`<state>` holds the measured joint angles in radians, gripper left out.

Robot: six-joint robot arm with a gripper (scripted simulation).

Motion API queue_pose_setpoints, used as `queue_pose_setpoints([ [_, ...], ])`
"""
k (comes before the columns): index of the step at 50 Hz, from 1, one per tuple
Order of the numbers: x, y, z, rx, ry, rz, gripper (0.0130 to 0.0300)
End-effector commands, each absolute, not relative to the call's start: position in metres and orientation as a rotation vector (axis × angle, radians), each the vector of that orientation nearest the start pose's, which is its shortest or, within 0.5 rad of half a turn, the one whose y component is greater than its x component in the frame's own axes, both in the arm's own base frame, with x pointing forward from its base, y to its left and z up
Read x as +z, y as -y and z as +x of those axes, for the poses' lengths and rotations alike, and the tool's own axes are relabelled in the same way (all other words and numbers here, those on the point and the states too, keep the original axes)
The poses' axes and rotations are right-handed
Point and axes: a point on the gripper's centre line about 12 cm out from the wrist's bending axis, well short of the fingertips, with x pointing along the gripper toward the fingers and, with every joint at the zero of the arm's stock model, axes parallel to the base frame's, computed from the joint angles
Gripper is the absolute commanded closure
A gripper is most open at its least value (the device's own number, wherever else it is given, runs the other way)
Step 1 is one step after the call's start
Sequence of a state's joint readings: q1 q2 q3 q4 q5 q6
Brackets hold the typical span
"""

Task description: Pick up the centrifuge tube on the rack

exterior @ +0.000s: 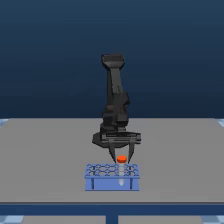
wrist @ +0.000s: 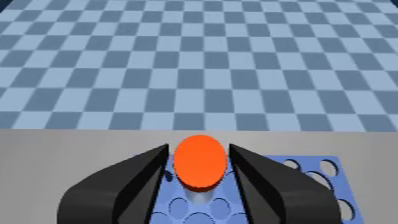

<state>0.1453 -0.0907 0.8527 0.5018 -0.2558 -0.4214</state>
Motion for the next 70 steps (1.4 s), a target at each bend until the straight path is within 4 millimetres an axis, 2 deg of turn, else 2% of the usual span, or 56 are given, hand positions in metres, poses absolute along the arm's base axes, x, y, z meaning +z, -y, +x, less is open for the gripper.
queue_pose_setpoints([
  [1,0.164,-0.036,0.349,0.0,-0.524,0.0,0.013],
  [12,0.164,-0.036,0.349,0.0,-0.524,0.0,0.013],
  [13,0.164,-0.036,0.349,0.0,-0.524,0.0,0.03],
  [45,0.165,-0.036,0.349,0.0,-0.524,0.0,0.03],
  [70,0.182,-0.036,0.349,0.0,-0.524,0.0,0.03],
])
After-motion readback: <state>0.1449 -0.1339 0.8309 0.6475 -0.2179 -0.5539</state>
